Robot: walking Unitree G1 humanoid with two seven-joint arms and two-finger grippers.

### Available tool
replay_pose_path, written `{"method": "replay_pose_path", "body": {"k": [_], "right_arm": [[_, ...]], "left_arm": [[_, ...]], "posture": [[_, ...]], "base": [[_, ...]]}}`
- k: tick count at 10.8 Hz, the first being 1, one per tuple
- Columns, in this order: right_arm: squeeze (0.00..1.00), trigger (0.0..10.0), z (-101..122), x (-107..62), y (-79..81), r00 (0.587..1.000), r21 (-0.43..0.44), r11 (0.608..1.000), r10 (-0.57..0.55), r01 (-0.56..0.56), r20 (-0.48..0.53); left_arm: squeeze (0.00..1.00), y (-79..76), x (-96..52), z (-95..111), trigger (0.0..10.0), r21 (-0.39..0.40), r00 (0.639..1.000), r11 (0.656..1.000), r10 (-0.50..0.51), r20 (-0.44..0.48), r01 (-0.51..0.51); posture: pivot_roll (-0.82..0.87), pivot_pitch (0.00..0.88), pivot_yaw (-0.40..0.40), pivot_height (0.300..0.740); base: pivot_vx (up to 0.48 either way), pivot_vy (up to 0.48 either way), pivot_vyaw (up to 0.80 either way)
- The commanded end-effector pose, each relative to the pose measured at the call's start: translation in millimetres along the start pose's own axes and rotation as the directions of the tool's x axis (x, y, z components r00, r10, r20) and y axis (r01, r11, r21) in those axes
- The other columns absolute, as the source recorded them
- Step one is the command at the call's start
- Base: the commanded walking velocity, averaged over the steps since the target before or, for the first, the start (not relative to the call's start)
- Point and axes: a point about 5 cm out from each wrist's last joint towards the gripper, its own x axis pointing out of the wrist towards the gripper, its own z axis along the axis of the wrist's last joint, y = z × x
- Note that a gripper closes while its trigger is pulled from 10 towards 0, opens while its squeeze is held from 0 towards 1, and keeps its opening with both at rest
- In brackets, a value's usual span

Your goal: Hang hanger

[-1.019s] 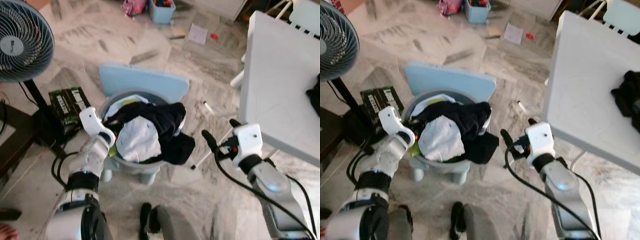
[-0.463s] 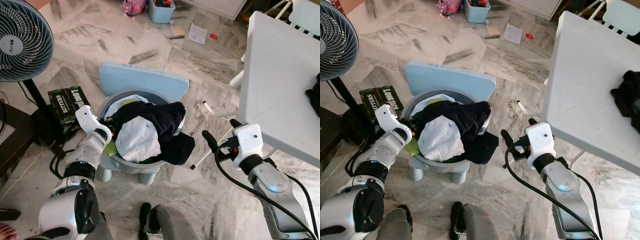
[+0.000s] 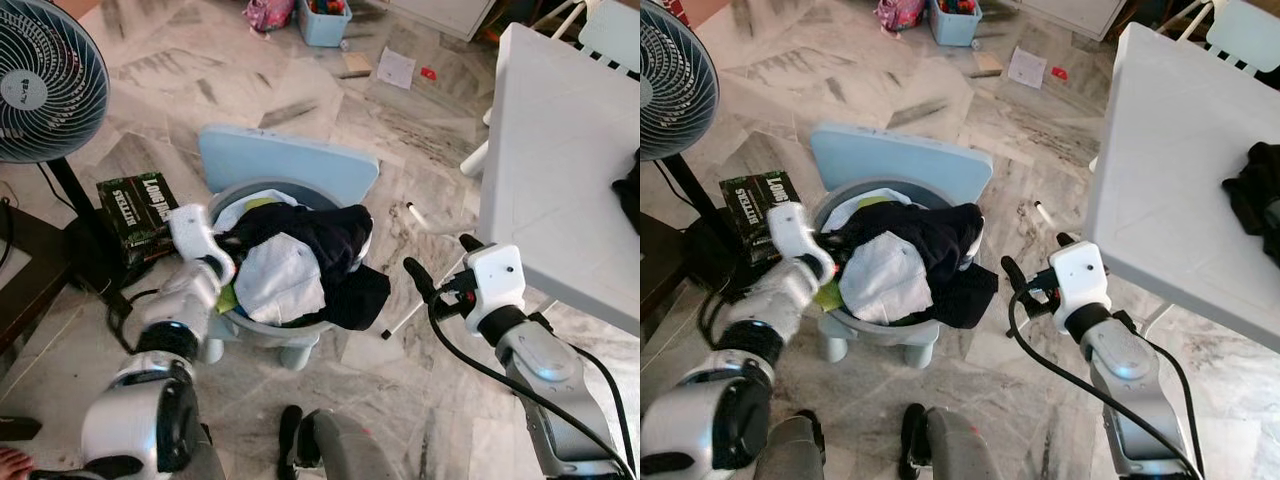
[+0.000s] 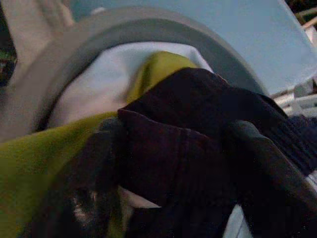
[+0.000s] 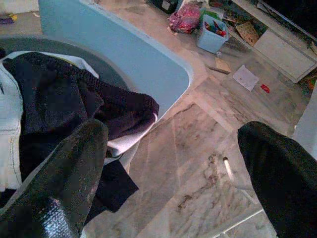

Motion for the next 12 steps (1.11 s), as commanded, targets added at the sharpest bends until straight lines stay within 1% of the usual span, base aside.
{"method": "replay_pose_path", "body": {"k": [1,2,3,4,5,6,7,8,9,10,11,12], "right_arm": [[0.00,10.0,-2.1,-1.8,-2.6,1.000,-0.010,1.000,-0.011,0.011,-0.011],[0.00,10.0,-2.2,-1.2,-3.1,1.000,-0.011,1.000,-0.014,0.014,-0.009],[0.00,10.0,-2.0,-0.8,-2.7,1.000,-0.012,1.000,-0.015,0.015,-0.006],[0.00,10.0,-1.2,-0.1,-2.2,1.000,-0.013,1.000,-0.016,0.016,-0.003],[0.00,10.0,-1.0,0.3,-2.0,1.000,-0.014,1.000,-0.015,0.015,0.000],[0.00,10.0,-0.9,0.5,-1.8,1.000,-0.015,1.000,-0.015,0.015,0.002],[0.00,10.0,-0.8,0.6,-2.1,1.000,-0.017,1.000,-0.016,0.016,0.003],[0.00,10.0,-0.8,0.8,-2.6,1.000,-0.019,1.000,-0.019,0.019,0.005],[0.00,10.0,0.7,1.0,-2.5,1.000,-0.029,0.999,-0.019,0.019,0.015],[0.00,10.0,1.2,1.2,-1.6,1.000,-0.035,0.999,-0.010,0.011,0.017],[0.00,10.0,0.2,1.2,-2.1,1.000,-0.035,0.999,-0.010,0.011,0.013],[0.00,10.0,-1.1,1.6,-2.3,1.000,-0.035,0.999,-0.010,0.010,0.010]], "left_arm": [[1.00,-8.1,-0.1,-3.4,10.0,0.031,0.999,0.999,-0.031,0.013,0.030],[1.00,-12.3,0.1,-0.3,10.0,0.020,0.998,0.999,-0.029,0.052,0.028],[1.00,-12.0,-0.7,-1.9,10.0,0.009,0.998,1.000,0.009,0.059,-0.010],[0.87,-13.9,-1.9,-9.3,10.0,-0.005,1.000,1.000,0.023,0.018,-0.023],[1.00,-18.9,-4.1,-17.3,10.0,-0.064,1.000,0.998,-0.003,-0.012,0.002],[1.00,-22.6,-5.9,-20.5,10.0,-0.035,1.000,0.999,-0.023,-0.017,0.022],[1.00,-23.7,-8.0,-23.1,10.0,-0.008,1.000,1.000,-0.016,-0.017,0.016],[0.76,-21.2,-12.9,-30.9,10.0,0.092,1.000,0.996,0.011,-0.028,-0.008],[0.00,-18.6,-17.1,-36.7,10.0,0.075,0.998,0.996,0.050,-0.041,-0.046],[0.00,-13.0,-21.6,-36.1,10.0,0.054,0.993,0.992,0.116,-0.031,-0.115],[0.00,-13.3,-25.2,-35.0,10.0,0.014,0.991,0.991,0.130,-0.025,-0.130],[0.00,-13.9,-27.1,-39.8,10.0,-0.049,0.990,0.990,0.130,-0.053,-0.133]], "posture": [[-0.19,0.206,-0.247,0.740],[-0.18,0.205,-0.245,0.740],[-0.18,0.205,-0.243,0.740],[-0.18,0.205,-0.241,0.740],[-0.17,0.206,-0.242,0.740],[-0.17,0.206,-0.242,0.740],[-0.17,0.206,-0.242,0.740],[-0.17,0.205,-0.239,0.740],[-0.17,0.205,-0.239,0.740],[-0.17,0.205,-0.240,0.740],[-0.17,0.205,-0.241,0.740],[-0.16,0.204,-0.243,0.740]], "base": [[0.000,0.000,0.00],[0.000,0.000,0.00],[0.000,0.000,0.00],[0.000,0.000,0.00],[0.000,0.000,0.00],[0.000,0.000,0.00],[0.000,0.000,0.00],[0.000,0.000,0.00],[0.000,0.000,0.00],[0.000,0.000,0.00],[0.000,0.000,0.00],[0.000,0.000,0.00]]}}
